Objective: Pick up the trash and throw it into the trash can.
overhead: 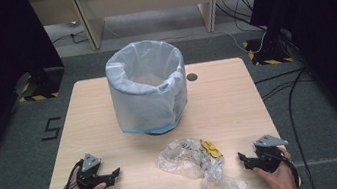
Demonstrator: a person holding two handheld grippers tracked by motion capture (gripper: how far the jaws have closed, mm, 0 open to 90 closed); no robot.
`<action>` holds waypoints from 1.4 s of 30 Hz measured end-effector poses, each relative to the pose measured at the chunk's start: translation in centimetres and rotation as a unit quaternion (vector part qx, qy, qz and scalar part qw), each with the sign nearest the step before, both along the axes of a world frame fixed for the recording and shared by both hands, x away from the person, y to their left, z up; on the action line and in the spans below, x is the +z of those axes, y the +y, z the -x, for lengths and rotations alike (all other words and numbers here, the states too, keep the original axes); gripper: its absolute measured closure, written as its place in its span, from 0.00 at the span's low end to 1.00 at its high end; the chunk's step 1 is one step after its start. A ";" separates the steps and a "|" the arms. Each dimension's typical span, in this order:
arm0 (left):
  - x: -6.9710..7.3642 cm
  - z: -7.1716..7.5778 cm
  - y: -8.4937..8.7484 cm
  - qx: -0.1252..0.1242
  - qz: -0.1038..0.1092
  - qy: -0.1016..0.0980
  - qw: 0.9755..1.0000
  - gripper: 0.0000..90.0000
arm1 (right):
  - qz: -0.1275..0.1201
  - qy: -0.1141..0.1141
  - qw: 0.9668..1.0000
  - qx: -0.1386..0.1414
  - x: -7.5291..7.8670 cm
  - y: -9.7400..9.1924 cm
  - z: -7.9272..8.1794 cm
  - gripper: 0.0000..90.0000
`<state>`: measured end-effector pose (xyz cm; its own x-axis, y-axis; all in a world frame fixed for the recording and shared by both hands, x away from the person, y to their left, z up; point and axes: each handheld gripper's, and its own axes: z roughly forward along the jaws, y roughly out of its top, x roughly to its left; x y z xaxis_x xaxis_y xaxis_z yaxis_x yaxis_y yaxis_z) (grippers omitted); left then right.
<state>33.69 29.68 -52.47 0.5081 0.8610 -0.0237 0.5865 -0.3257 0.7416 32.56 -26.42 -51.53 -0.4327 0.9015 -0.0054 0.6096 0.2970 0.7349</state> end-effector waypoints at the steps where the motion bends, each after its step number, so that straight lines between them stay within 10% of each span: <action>1: 0.0 0.0 0.0 0.000 0.000 0.000 1.000 0.14 | 0.000 0.000 1.000 0.000 0.0 0.0 0.0 0.26; 22: 0.0 -0.1 -0.1 -0.001 -0.001 0.001 1.000 0.12 | -0.043 -0.020 0.999 0.021 2.7 1.2 0.9 0.28; 42: 0.0 -0.1 -0.1 -0.001 -0.001 0.001 1.000 0.12 | -0.034 -0.041 0.996 0.070 5.6 4.3 1.1 0.32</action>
